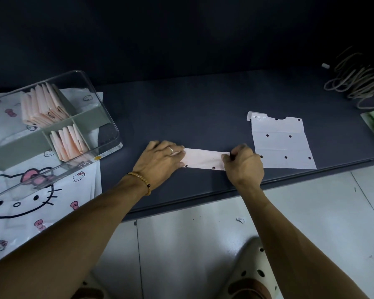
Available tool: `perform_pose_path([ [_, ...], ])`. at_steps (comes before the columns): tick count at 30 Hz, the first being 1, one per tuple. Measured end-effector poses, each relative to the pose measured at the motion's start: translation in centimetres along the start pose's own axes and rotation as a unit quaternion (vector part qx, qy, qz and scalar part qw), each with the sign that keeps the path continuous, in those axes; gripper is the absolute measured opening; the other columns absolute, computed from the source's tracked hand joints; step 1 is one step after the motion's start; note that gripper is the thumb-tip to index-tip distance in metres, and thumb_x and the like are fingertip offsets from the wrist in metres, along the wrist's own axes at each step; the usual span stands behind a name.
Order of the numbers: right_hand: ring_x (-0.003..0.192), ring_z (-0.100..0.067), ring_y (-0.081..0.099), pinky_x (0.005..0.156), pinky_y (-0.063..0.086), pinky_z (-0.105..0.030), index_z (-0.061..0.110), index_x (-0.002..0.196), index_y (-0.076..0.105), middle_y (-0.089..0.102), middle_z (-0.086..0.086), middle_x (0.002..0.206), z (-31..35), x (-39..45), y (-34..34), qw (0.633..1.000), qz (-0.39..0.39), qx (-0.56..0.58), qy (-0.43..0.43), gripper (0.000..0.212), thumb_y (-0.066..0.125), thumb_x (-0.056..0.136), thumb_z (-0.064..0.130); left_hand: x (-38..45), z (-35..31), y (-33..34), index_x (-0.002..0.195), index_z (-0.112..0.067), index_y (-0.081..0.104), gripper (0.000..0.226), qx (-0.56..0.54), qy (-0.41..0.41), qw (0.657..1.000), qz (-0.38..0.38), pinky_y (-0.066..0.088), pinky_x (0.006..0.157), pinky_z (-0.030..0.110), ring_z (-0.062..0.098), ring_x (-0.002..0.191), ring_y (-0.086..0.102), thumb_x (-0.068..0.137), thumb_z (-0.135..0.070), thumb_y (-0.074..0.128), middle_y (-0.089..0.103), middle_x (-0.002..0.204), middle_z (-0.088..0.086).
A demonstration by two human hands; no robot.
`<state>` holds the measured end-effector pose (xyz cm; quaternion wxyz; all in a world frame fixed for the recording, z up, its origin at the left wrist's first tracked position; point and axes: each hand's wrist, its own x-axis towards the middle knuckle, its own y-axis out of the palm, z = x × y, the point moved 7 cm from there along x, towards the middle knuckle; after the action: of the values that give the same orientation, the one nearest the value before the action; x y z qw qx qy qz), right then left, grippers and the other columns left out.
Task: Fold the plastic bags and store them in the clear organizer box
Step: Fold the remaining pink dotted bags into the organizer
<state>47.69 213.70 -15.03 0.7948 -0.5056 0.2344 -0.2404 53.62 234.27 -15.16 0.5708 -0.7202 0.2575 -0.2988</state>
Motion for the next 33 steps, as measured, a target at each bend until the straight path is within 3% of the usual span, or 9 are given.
perform_pose_path([
  [4,0.098,-0.036,0.055,0.08,0.043,-0.041,0.008,0.102,0.068,0.064,-0.012,0.105,4.0,-2.9,-0.4,0.965,-0.122,-0.072,-0.221,0.021,0.065,0.085,0.019,-0.1,0.2,0.3,0.114,-0.018,0.066,0.027,-0.01,-0.012,1.0,0.013,0.033,0.092,0.037,0.022,0.118,0.052,0.091,-0.031,0.06,0.061,0.128,-0.003],
  [7,0.12,-0.034,0.055,0.101,0.044,-0.04,0.0,0.12,0.064,0.06,-0.017,0.127,7.9,-5.2,3.5,0.931,-0.018,-0.056,-0.36,0.033,0.054,0.089,0.006,-0.2,0.0,-0.2,0.108,-0.017,0.07,0.025,-0.025,-0.004,1.0,-0.018,0.042,0.085,0.04,0.026,0.109,0.059,0.085,-0.025,0.069,0.066,0.117,-0.001],
  [10,0.139,-0.031,0.036,0.114,0.03,-0.038,-0.002,0.137,0.046,0.043,-0.017,0.145,8.5,-5.7,6.0,0.936,0.065,-0.035,-0.344,0.043,0.044,0.095,0.003,-0.3,0.2,0.1,0.118,-0.019,0.066,0.03,-0.034,-0.011,0.999,-0.02,0.037,0.09,0.035,0.023,0.114,0.055,0.089,-0.028,0.064,0.064,0.121,-0.005],
  [17,0.133,-0.027,0.045,0.112,0.032,-0.041,0.002,0.13,0.057,0.051,-0.01,0.14,3.5,-3.9,3.7,0.944,-0.001,-0.041,-0.327,0.037,0.05,0.095,0.014,-0.5,0.8,0.9,0.118,-0.019,0.066,0.03,-0.026,-0.021,0.999,0.004,0.032,0.09,0.034,0.02,0.121,0.05,0.092,-0.031,0.058,0.059,0.13,-0.006],
  [21,0.14,-0.025,0.034,0.114,0.023,-0.043,0.013,0.136,0.053,0.046,0.0,0.146,-0.3,-2.5,2.4,0.958,-0.002,-0.086,-0.273,0.042,0.036,0.1,0.027,-0.5,0.5,0.7,0.119,-0.017,0.066,0.03,-0.025,-0.022,0.999,0.007,0.034,0.087,0.036,0.022,0.119,0.051,0.092,-0.029,0.058,0.059,0.13,-0.004],
  [25,0.144,-0.03,0.025,0.113,0.024,-0.047,0.014,0.138,0.05,0.041,-0.003,0.149,-0.9,-2.3,1.7,0.965,0.009,-0.112,-0.239,0.04,0.041,0.1,0.025,-1.4,-0.8,0.2,0.118,-0.016,0.065,0.032,-0.01,-0.024,0.999,0.021,0.036,0.086,0.037,0.024,0.113,0.05,0.093,-0.032,0.055,0.06,0.128,0.0],
  [28,0.113,-0.04,0.052,0.087,0.043,-0.046,0.007,0.119,0.063,0.058,-0.018,0.126,1.3,-5.1,0.6,0.944,-0.052,-0.107,-0.307,0.032,0.058,0.088,0.012,-3.5,-2.6,-0.5,0.108,-0.017,0.068,0.033,0.031,-0.013,0.999,0.004,0.041,0.077,0.038,0.025,0.096,0.055,0.089,-0.04,0.055,0.065,0.111,0.002],
  [30,0.09,-0.034,0.057,0.071,0.041,-0.037,0.008,0.108,0.067,0.062,-0.012,0.107,2.8,-8.0,1.2,0.914,-0.054,-0.096,-0.391,0.028,0.06,0.081,0.008,-5.1,-3.5,-0.7,0.105,-0.018,0.069,0.039,0.04,-0.013,0.999,0.005,0.043,0.074,0.037,0.024,0.09,0.055,0.084,-0.048,0.054,0.064,0.101,0.001],
  [33,0.088,-0.029,0.06,0.068,0.044,-0.035,0.008,0.103,0.07,0.064,-0.008,0.102,3.2,-9.5,1.8,0.905,-0.033,-0.077,-0.418,0.025,0.062,0.079,0.007,-6.5,-4.3,-0.4,0.11,-0.019,0.067,0.055,0.006,-0.006,1.0,0.029,0.044,0.076,0.037,0.023,0.092,0.055,0.074,-0.06,0.063,0.062,0.108,0.0],
])
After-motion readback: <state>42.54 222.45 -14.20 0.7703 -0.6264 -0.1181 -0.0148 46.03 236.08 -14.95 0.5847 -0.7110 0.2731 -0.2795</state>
